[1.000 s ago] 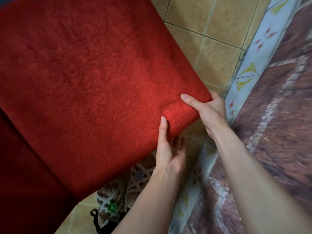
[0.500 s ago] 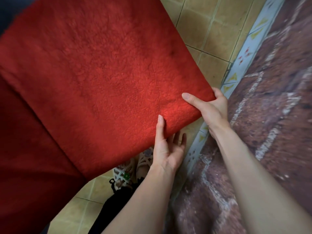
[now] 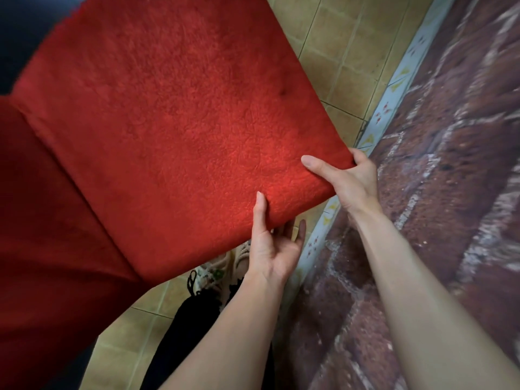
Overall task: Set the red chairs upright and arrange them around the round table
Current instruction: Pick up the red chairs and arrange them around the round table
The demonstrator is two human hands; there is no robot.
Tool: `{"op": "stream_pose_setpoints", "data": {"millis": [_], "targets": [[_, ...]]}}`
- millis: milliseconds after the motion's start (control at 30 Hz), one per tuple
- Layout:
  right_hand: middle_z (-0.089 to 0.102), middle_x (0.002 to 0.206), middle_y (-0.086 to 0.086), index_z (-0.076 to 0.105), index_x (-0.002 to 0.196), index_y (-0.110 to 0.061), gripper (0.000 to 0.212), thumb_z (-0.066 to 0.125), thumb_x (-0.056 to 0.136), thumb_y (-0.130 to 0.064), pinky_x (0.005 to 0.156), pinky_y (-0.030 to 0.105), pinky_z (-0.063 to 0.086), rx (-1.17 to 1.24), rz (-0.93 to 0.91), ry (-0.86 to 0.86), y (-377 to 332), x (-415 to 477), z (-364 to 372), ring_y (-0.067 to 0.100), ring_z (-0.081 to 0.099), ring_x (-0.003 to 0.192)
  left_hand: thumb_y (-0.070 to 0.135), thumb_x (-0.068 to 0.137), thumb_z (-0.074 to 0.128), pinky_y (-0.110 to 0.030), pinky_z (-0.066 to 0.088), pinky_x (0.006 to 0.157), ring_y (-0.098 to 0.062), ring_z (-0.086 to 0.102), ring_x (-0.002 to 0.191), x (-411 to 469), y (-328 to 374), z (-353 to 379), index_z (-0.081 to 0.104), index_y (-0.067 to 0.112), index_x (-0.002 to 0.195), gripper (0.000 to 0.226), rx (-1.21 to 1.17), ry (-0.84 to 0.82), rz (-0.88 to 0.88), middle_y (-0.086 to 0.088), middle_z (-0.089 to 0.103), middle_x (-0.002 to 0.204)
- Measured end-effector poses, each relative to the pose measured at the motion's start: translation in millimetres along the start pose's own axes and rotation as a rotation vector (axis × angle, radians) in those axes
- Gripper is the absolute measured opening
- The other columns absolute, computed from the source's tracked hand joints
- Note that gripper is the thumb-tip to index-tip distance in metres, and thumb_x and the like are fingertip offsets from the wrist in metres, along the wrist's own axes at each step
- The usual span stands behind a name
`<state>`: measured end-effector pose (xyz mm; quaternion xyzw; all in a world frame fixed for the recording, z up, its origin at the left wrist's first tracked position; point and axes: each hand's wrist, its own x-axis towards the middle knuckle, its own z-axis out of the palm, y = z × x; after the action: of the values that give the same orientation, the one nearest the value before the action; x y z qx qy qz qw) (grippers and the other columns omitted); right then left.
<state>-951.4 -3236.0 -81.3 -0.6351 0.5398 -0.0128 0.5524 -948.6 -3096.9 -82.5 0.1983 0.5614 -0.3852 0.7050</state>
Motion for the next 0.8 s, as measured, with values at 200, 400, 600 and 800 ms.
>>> {"op": "stream_pose_setpoints", "data": {"millis": [200, 400, 600, 800], "targets": [[0.075, 0.083, -0.014, 0.072, 0.093, -0.02, 0.071, 0.09, 0.035, -0.058, 0.073, 0.025, 0.057, -0.01, -0.061, -0.024, -24.4, -47.6, 1.7, 0.004, 0.072, 0.079, 0.049, 0.057, 0.078, -0.039, 0.044, 0.103, -0.016, 0.059, 0.114, -50.2, 11.1, -14.0, 0.056, 0.018, 0.129, 0.082, 0.039, -0.035, 0.03, -0.004, 0.066, 0.12], [0.075, 0.084, -0.011, 0.07, 0.089, -0.021, 0.069, 0.09, 0.036, -0.06, 0.077, 0.03, 0.059, -0.004, -0.102, -0.046, -42.4, -85.7, 4.4, 0.005, 0.072, 0.08, 0.053, 0.056, 0.076, -0.041, 0.043, 0.104, -0.016, 0.059, 0.115, -87.6, 17.7, -26.4, 0.052, 0.018, 0.132, 0.087, 0.044, -0.059, 0.057, -0.005, 0.064, 0.124], [0.071, 0.094, -0.009, 0.066, 0.101, -0.017, 0.07, 0.092, 0.046, -0.053, 0.063, 0.013, 0.051, -0.015, -0.149, -0.075, -58.9, -121.0, 8.4, -0.002, 0.069, 0.075, 0.055, 0.054, 0.078, -0.039, 0.046, 0.097, -0.017, 0.061, 0.113, -119.2, 26.2, -40.0, 0.051, 0.017, 0.132, 0.091, 0.034, -0.078, 0.08, -0.006, 0.063, 0.123], [0.069, 0.096, -0.007, 0.064, 0.108, -0.01, 0.064, 0.091, 0.059, -0.042, 0.059, 0.01, 0.049, -0.028, -0.145, -0.065, -78.7, -134.8, 10.0, -0.001, 0.066, 0.078, 0.051, 0.062, 0.078, -0.041, 0.044, 0.102, -0.017, 0.061, 0.11, -141.5, 27.5, -37.9, 0.051, 0.015, 0.132, 0.083, 0.021, -0.119, 0.084, -0.007, 0.063, 0.121]]}}
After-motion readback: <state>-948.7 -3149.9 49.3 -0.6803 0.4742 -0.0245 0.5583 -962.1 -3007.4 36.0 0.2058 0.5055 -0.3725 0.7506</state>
